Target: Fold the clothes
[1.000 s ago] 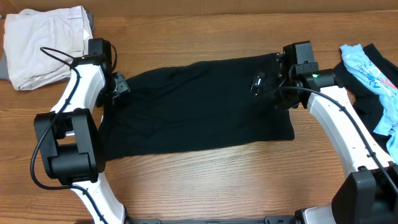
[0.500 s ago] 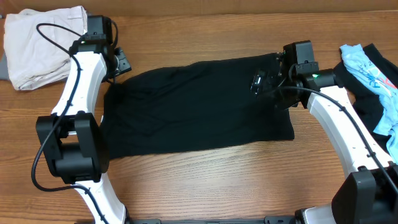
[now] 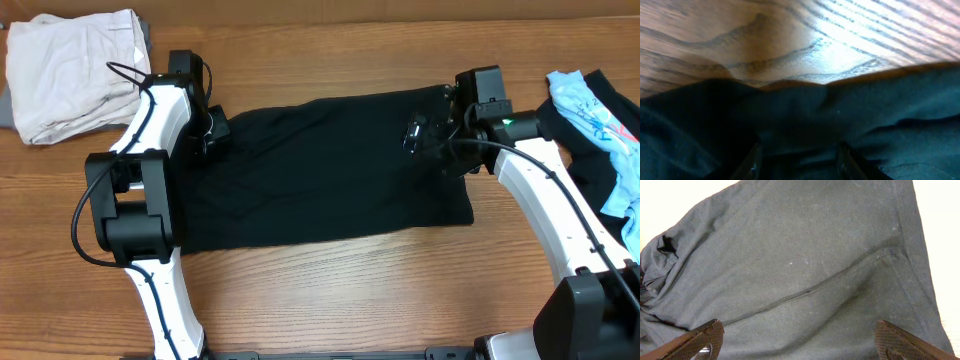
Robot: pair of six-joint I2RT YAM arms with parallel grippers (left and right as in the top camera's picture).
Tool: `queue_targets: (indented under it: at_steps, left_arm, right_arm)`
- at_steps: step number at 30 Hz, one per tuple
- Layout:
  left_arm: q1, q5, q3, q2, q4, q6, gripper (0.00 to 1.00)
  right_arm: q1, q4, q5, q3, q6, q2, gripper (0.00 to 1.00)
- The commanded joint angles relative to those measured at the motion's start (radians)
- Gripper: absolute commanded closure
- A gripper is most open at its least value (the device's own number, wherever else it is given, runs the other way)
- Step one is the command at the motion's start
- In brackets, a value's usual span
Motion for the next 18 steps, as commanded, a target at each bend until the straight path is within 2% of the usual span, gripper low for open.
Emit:
queue_targets:
  at_steps: [1,3,6,10,13,18]
  left_arm:
    - [0.002,0.02,0.003,0.02,-0.001,0.016,0.49]
    - [0.002,0.02,0.004,0.02,-0.001,0.016,0.51]
    - [0.002,0.02,0.021,0.018,-0.008,0.016,0.64]
    - [0.002,0.02,0.087,0.01,-0.048,0.016,0.67]
    - [0.002,0.021,0.108,0.009,-0.063,0.016,0.76]
    - [0.002,0.021,0.108,0.009,-0.084,0.016,0.77]
  right_arm:
    - [0.001,0.003,0.011,-0.005,-0.007,0.005,0.0]
    - [0.001,0.003,0.011,-0.005,-0.008,0.005,0.0]
    - [0.001,0.003,0.011,-0.005,-0.007,0.005,0.0]
    - [0.001,0.003,0.011,-0.005,-0.007,0.004,0.0]
    - [0.001,0.004,0.011,-0.005,-0.007,0.005,0.0]
    - [0.001,0.003,0.011,-0.005,-0.007,0.005,0.0]
